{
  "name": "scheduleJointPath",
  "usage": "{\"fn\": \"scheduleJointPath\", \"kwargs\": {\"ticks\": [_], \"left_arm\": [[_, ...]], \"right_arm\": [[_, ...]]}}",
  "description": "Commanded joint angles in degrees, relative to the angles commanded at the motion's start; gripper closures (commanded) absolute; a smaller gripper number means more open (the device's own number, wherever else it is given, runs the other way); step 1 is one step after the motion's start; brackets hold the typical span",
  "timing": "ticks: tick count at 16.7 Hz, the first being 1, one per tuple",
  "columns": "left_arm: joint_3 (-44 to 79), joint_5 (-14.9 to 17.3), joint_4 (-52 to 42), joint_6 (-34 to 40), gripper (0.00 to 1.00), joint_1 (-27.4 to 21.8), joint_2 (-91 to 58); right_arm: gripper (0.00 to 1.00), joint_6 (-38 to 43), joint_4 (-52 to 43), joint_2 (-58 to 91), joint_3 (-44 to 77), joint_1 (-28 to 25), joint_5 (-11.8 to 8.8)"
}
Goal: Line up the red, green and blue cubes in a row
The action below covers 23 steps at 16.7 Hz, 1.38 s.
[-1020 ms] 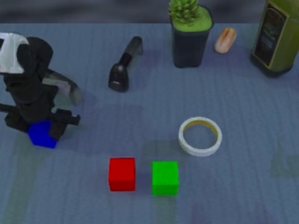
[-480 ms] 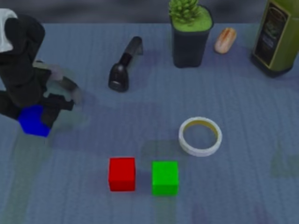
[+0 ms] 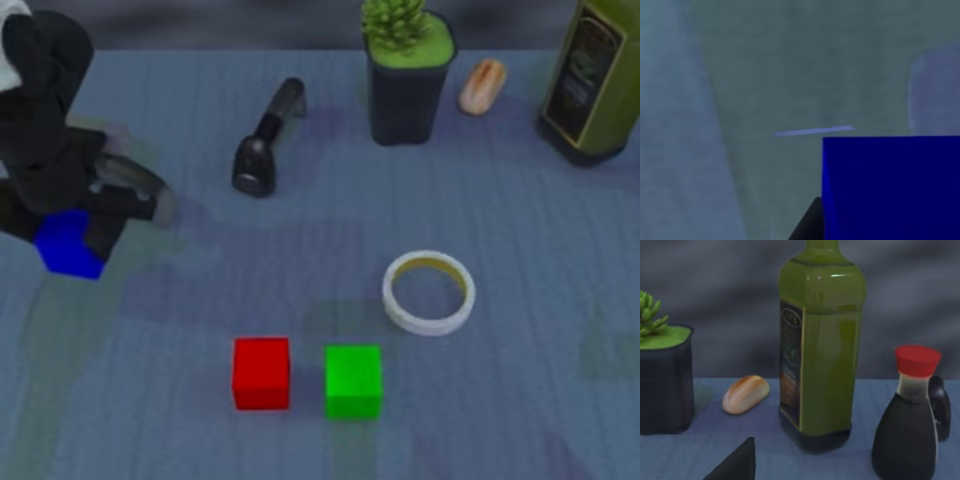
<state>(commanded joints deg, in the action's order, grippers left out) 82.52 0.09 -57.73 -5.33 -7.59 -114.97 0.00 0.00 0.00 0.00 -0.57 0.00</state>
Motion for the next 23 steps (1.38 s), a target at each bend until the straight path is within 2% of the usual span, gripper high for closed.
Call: {"fn": "scheduleJointPath", "kwargs": {"ticks": [2,5,12,15,18,23], "left_arm": [[2.76,0.03,-1.24,3.12,1.00,-3.01,-1.76],[9.39,0.11,-4.25,12.20,1.00,-10.84,-5.84],[27.75,0.64,-12.93,45.54,1.00,-35.28,-16.50],[33.93,0.67,-15.29,55.68,1.00,-43.99,-19.13],[37.05,0.58,-16.26,60.32,1.00,-48.42,-20.05],[37.08,0.59,-16.19,60.47,1.00,-48.54,-19.84]], "right_arm": [[0.00,0.00,0.00,0.00,0.00,0.00,0.00],[0.00,0.00,0.00,0.00,0.00,0.00,0.00],[0.00,0.00,0.00,0.00,0.00,0.00,0.00],[0.00,0.00,0.00,0.00,0.00,0.00,0.00],[0.00,0.00,0.00,0.00,0.00,0.00,0.00],[0.00,0.00,0.00,0.00,0.00,0.00,0.00]]}}
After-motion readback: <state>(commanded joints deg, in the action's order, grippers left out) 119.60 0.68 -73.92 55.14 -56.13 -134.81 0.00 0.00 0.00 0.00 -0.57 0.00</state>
